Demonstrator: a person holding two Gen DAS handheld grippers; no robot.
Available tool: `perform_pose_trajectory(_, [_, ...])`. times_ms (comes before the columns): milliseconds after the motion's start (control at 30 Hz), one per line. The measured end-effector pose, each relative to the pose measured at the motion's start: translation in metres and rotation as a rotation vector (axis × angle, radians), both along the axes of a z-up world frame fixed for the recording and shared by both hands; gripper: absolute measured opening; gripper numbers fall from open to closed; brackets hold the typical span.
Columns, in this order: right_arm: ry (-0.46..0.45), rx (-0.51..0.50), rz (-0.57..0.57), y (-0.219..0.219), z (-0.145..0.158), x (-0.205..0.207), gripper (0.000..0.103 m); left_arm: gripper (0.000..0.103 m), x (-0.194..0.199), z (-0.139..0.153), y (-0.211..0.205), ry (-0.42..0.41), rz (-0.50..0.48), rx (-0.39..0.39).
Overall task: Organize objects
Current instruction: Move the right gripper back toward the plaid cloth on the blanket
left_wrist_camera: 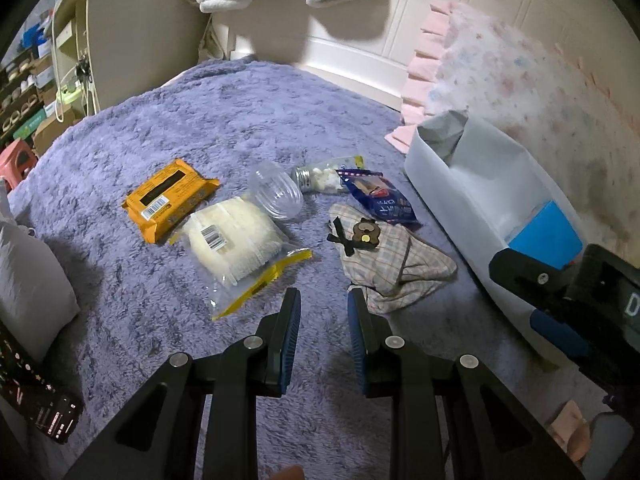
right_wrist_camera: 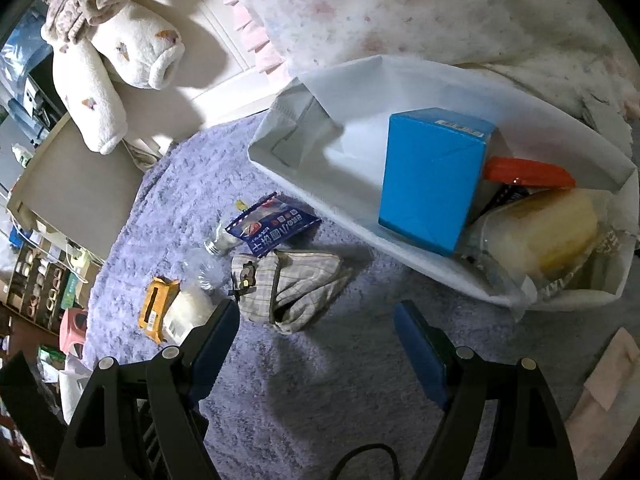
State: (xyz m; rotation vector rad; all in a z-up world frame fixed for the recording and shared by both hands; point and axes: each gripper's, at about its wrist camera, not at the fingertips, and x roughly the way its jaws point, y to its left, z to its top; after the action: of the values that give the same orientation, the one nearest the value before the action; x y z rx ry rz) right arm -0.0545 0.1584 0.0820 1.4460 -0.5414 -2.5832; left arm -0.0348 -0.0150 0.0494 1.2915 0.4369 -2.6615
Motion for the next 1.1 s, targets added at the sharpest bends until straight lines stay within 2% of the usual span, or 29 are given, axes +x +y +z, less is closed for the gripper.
perform_pose_trajectory(233, [-0.001,0.011,0.033,-0.006,-0.007,-0.004,0.08,0.023,-0.001,-0.005,-0.008,-0.016,0.03,0.014])
perform_pose_trajectory(300, [0.01,-0.039,0.07,-0.008,-0.009,-0.006,0.08,0.023,-0.001,-0.006,-0.011,-0.019,0.044,0.016])
perform_pose_trajectory(367, [0.015,-0.144,0.13,-0.009,-0.014,-0.01,0.08,0.023,0.0,-0.006,-0.015,-0.017,0.059,0.022])
perform_pose_trajectory(433, [0.011,-0.203,0.17,-0.013,-0.019,-0.014,0.08,0.023,0.003,-0.006,-0.023,-0.01,0.081,0.036])
perform_pose_trajectory(500, [0.031,-0.213,0.193,-0.017,-0.021,-0.017,0.08,0.023,0.004,-0.006,-0.031,-0.006,0.103,0.043])
perform_pose_trajectory(700, [0.112,-0.155,0.252,-0.036,-0.022,-0.021,0.079,0.023,0.009,-0.008,-0.059,-0.013,0.162,0.015])
perform_pose_trajectory(800, [0.159,-0.06,0.211,-0.041,-0.026,-0.024,0.079,0.023,0.012,-0.012,-0.075,-0.015,0.22,0.07])
perform_pose_trajectory(900, [0.191,0.019,0.175,-0.047,-0.038,-0.031,0.079,0.023,0.012,-0.015,-0.078,-0.01,0.219,0.113])
perform_pose_trajectory(1000, [0.109,0.068,0.186,-0.059,-0.064,-0.043,0.08,0.023,0.008,-0.016,-0.07,-0.014,0.191,0.115])
perform_pose_trajectory(1100, [0.013,0.036,0.226,-0.066,-0.088,-0.051,0.079,0.023,0.006,-0.017,-0.064,-0.019,0.175,0.107])
